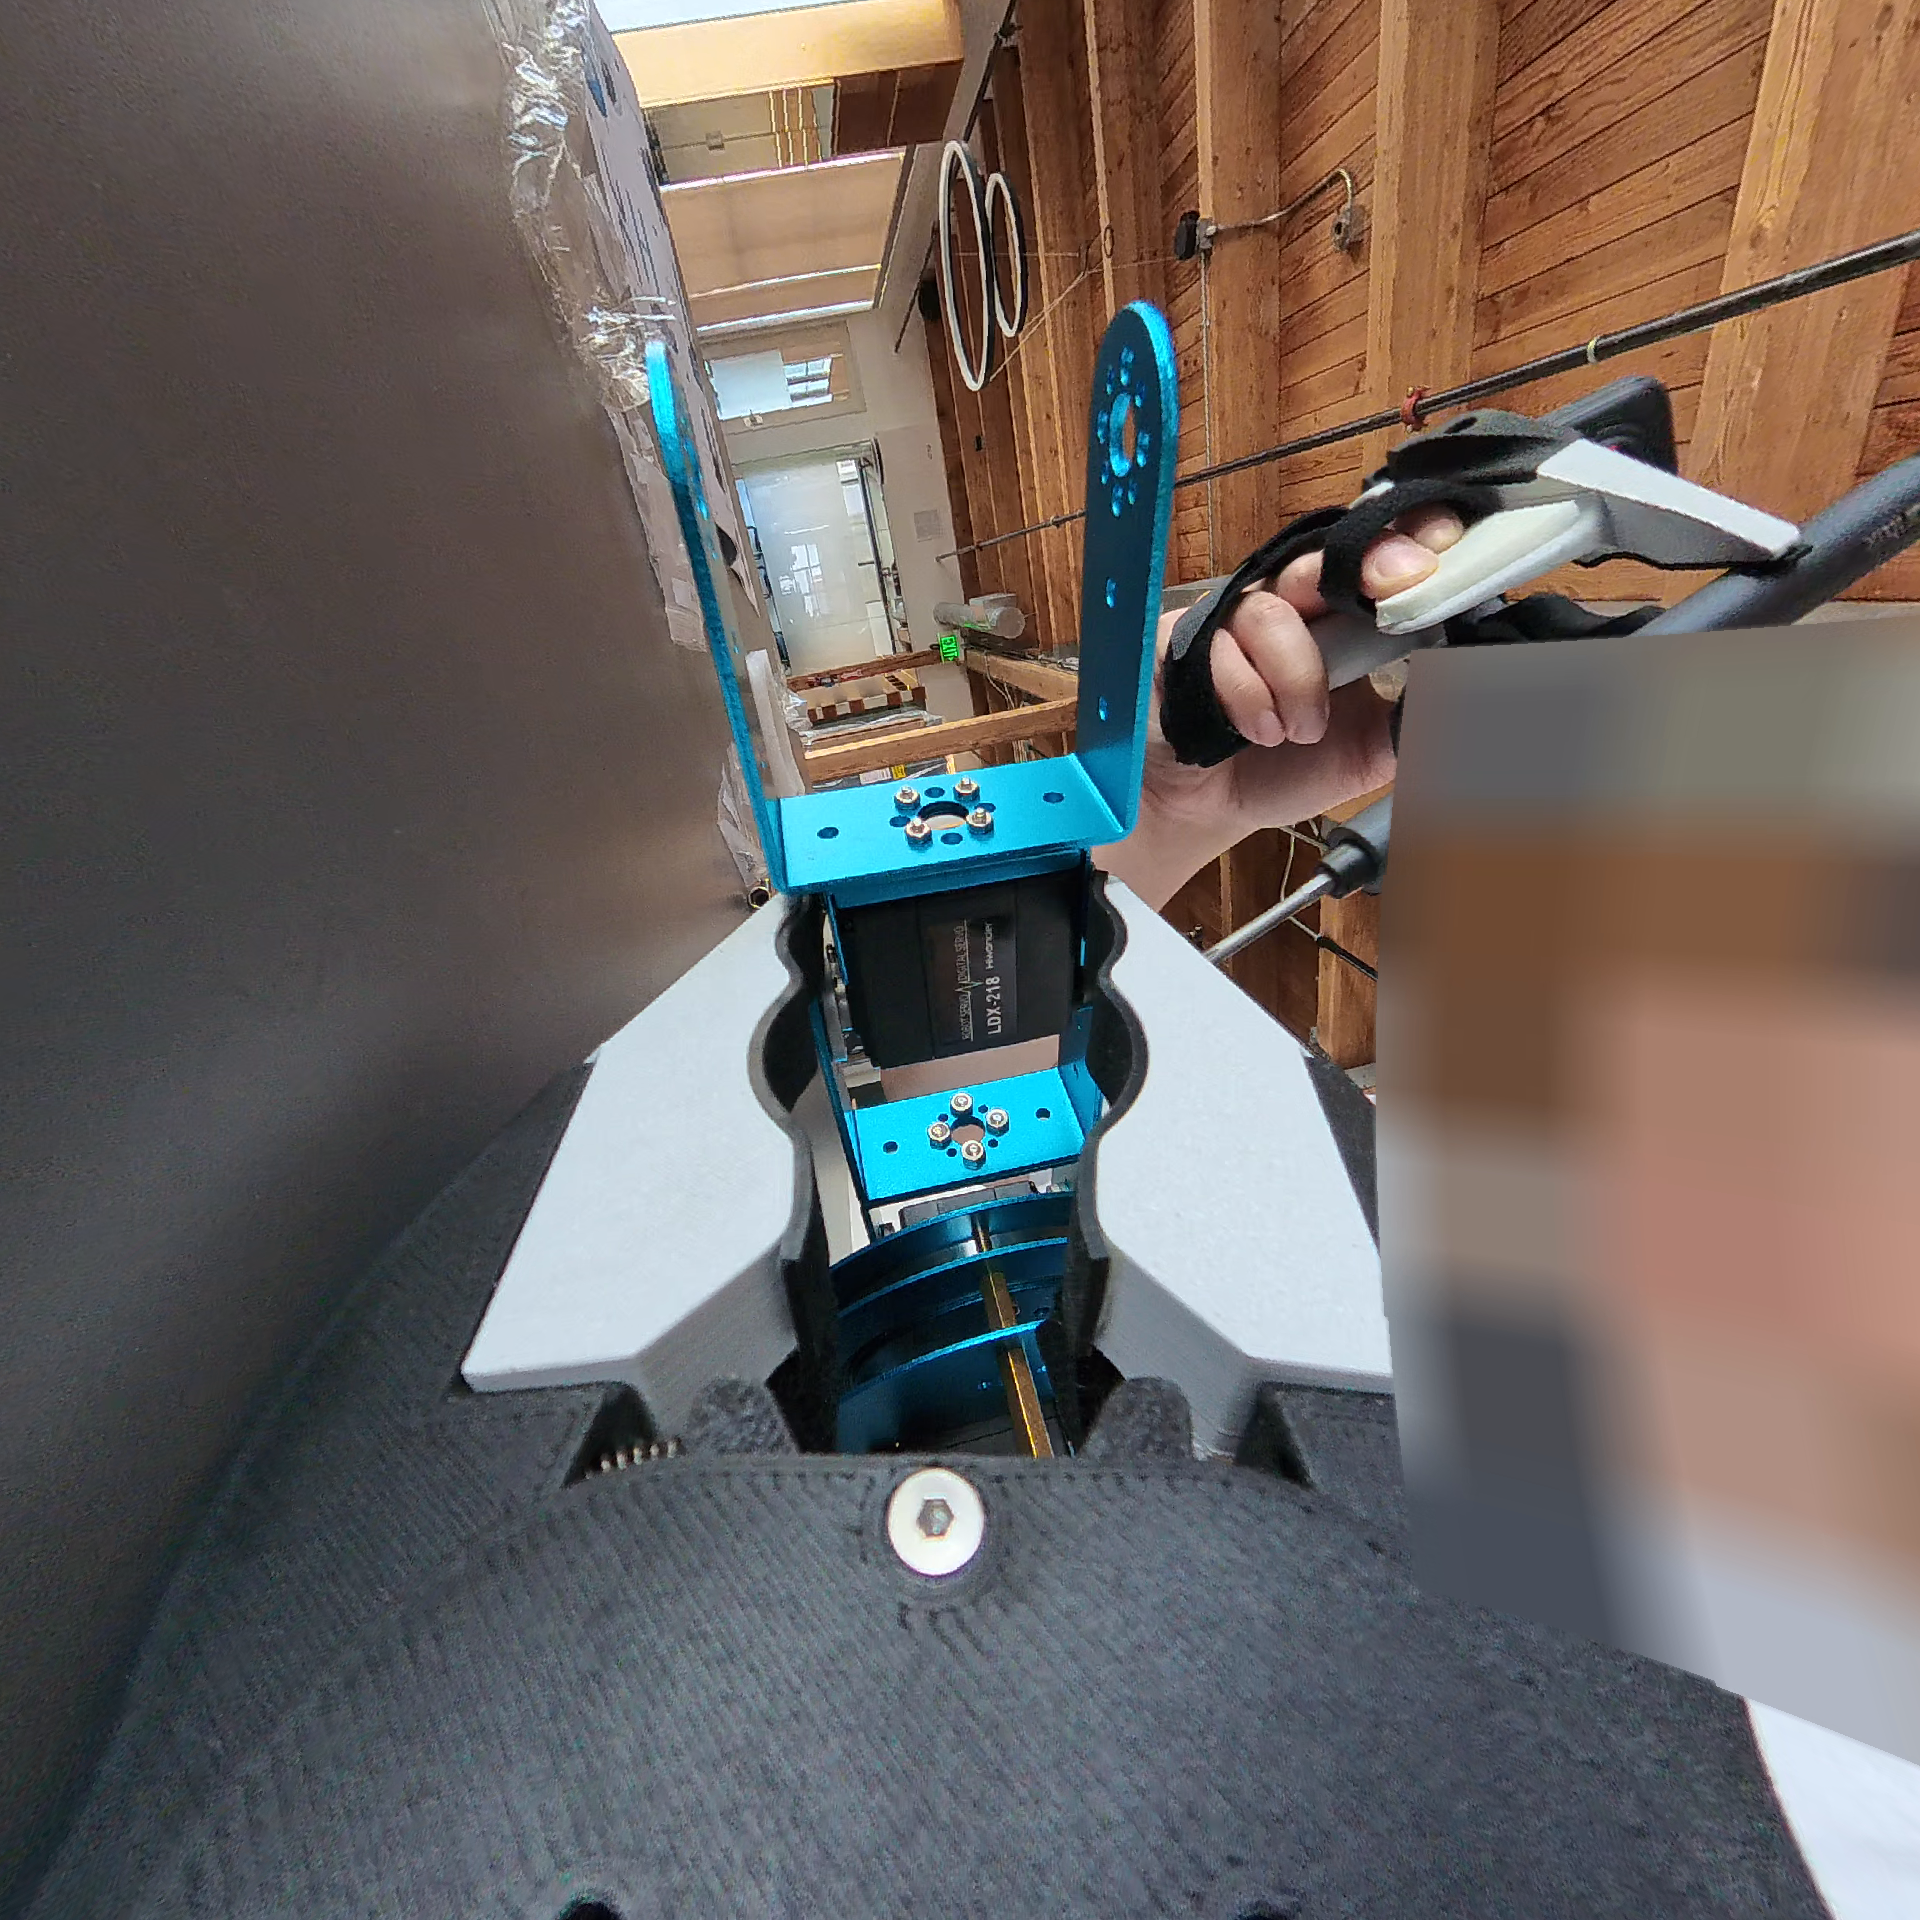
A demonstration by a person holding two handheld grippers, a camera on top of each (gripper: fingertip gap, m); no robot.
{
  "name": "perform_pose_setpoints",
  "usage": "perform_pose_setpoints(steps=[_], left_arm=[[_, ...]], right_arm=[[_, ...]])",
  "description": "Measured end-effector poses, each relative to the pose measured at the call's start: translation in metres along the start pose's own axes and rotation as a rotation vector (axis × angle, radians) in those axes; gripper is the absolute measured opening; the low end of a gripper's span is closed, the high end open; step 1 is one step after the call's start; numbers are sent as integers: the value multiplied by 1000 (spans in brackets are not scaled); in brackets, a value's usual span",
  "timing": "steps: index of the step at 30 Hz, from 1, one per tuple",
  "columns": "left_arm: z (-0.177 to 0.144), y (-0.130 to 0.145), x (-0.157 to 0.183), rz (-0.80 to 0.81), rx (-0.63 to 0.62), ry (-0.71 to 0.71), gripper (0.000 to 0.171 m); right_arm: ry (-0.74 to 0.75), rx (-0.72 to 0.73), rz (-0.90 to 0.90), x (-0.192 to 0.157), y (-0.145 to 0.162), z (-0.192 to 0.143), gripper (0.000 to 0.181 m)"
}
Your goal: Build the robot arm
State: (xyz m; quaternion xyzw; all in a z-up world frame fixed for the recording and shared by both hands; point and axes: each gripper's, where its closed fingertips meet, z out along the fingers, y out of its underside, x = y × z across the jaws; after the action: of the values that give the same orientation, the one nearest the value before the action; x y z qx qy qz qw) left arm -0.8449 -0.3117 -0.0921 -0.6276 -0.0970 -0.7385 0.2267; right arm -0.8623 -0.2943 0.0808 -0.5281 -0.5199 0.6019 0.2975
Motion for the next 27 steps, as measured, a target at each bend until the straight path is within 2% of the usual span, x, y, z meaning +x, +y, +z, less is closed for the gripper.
perform_pose_setpoints(steps=[27], left_arm=[[2, 1, 1, 4, -7, -3, 50]], right_arm=[[-19, -43, -17, 4, 14, 13, 16]])
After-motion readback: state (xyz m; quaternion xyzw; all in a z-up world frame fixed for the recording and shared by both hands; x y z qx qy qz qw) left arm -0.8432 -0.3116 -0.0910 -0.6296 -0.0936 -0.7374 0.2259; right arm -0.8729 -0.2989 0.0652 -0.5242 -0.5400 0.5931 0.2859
